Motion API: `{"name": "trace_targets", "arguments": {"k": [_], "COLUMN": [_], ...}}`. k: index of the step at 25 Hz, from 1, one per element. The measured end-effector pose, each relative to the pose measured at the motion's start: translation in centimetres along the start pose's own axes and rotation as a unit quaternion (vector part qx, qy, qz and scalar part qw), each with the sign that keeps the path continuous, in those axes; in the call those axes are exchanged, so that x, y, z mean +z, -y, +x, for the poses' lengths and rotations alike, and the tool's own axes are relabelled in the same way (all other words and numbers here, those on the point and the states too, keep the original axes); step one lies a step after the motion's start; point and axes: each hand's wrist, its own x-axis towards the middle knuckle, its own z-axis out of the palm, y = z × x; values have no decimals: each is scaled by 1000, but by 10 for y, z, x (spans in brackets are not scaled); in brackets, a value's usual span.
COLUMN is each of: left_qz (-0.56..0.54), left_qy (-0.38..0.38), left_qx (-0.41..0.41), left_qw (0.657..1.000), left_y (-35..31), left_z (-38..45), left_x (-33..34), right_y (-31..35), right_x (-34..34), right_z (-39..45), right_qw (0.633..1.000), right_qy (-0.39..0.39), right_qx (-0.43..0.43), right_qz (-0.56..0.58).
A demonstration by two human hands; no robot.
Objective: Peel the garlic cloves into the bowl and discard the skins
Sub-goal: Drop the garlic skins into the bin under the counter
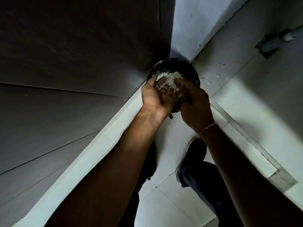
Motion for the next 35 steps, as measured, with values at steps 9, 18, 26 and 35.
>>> {"name": "trace_targets", "arguments": {"k": [9,18,26,35], "left_qz": [37,32,126,0], "left_qy": [3,42,52,54], "left_qx": [-31,-36,-53,-37], "left_qw": [999,998,989,998], "left_y": [-13,-20,-20,-28], "left_z": [-2,-7,-13,-7], "left_x": [3,6,5,2], "right_y": [-12,-13,-19,1], "right_x": [-13,-12,-5,1], "right_z": [-11,-3,-3,-17], "right_qw": [981,974,952,962], "right_qy": [81,74,79,31], "right_qx": [-136,-75,-93,-184], "right_qz": [-109,-200,-279,-198]}}
